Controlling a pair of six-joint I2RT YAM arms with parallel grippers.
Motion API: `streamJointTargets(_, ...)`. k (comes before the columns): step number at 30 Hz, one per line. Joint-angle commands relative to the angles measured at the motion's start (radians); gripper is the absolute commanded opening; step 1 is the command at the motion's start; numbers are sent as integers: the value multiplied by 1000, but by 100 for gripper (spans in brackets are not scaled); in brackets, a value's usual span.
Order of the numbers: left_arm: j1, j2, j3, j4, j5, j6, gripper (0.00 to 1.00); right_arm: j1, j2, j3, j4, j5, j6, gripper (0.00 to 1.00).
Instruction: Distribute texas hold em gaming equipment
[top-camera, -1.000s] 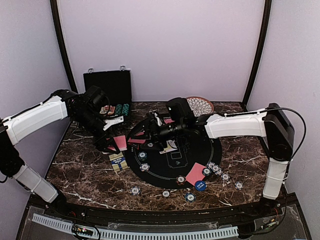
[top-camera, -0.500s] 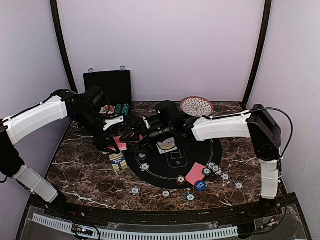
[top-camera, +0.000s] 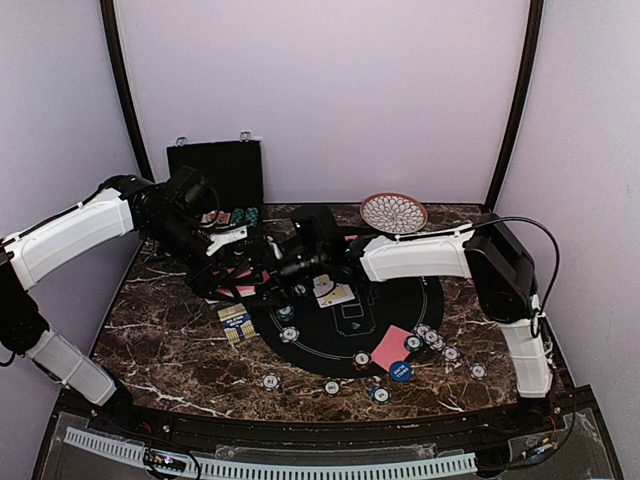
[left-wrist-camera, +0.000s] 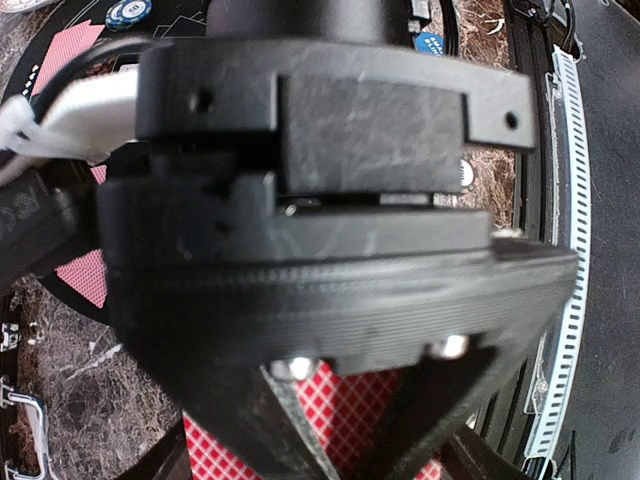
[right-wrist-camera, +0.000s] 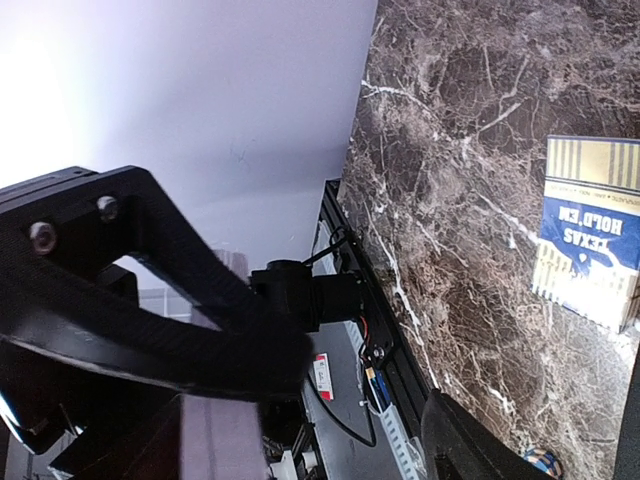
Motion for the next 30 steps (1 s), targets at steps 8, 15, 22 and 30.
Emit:
streamJointTargets(8, 2, -14, 32, -22, 24, 2, 0, -24, -28, -21, -171, 38, -106, 73)
streamJointTargets(15, 3, -17, 28, -23, 24, 4, 0, -41, -70, -60, -234, 52, -149, 71)
streamJointTargets(22, 2, -24, 19, -23, 20, 5, 0, -63, -115, -71, -245, 54, -158, 69)
streamJointTargets(30, 2, -24, 9, -17, 19, 5, 0, -74, -209, -127, -111, 45, -77, 54)
